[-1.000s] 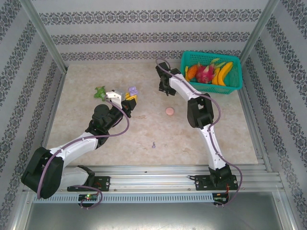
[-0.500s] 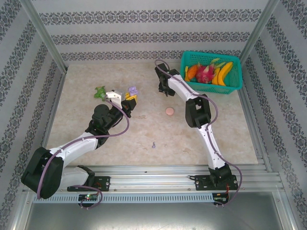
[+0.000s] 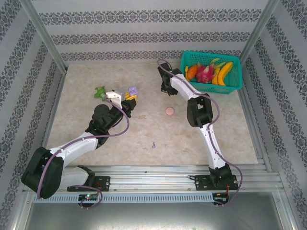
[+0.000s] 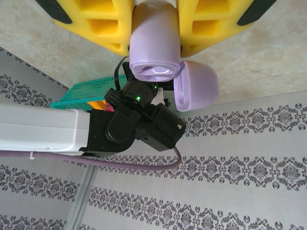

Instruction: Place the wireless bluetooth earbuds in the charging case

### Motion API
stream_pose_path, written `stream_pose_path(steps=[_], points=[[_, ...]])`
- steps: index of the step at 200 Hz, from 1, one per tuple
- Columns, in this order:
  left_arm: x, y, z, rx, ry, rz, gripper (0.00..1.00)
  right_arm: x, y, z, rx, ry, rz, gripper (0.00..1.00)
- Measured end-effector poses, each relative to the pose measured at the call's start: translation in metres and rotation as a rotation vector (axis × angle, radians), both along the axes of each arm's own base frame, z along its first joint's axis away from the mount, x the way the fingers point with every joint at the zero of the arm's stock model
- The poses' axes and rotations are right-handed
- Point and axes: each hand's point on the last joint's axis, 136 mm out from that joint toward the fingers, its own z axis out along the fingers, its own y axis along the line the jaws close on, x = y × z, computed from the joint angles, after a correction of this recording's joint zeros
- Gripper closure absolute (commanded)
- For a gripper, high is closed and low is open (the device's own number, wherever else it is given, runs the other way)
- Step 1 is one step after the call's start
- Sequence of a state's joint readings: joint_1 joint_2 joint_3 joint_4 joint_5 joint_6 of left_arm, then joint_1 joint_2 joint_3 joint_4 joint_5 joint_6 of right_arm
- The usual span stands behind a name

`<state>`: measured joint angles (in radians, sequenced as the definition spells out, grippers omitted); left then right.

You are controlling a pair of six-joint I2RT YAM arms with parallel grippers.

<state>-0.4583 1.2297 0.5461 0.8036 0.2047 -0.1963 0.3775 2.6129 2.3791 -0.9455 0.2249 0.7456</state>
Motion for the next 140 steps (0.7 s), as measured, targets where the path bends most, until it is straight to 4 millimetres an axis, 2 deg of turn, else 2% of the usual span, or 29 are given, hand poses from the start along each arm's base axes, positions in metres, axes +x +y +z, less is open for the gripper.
stream_pose_path(steps=[37,66,84,107,140], points=[[0.0,0.0,0.0,-0.003,0.002,0.0,1.0,-0.003,0.002,0.003,0.006,-0.013,0.042,0.96],[0.0,0.0,0.0,-0.006,0.004,0.0,1.0,-0.016,0.011,0.006,0.005,-0.002,0.098,1.0],[-0.001,0.0,0.002,-0.008,0.0,0.001,1.0,-0.027,0.026,0.014,0.006,-0.01,0.148,1.0],[-0.003,0.003,0.01,-0.017,-0.018,0.007,1.0,-0.044,0.053,0.034,0.021,-0.043,0.219,1.0],[-0.009,0.009,0.027,-0.039,-0.059,0.023,1.0,-0.08,0.085,0.063,0.061,-0.089,0.31,1.0]])
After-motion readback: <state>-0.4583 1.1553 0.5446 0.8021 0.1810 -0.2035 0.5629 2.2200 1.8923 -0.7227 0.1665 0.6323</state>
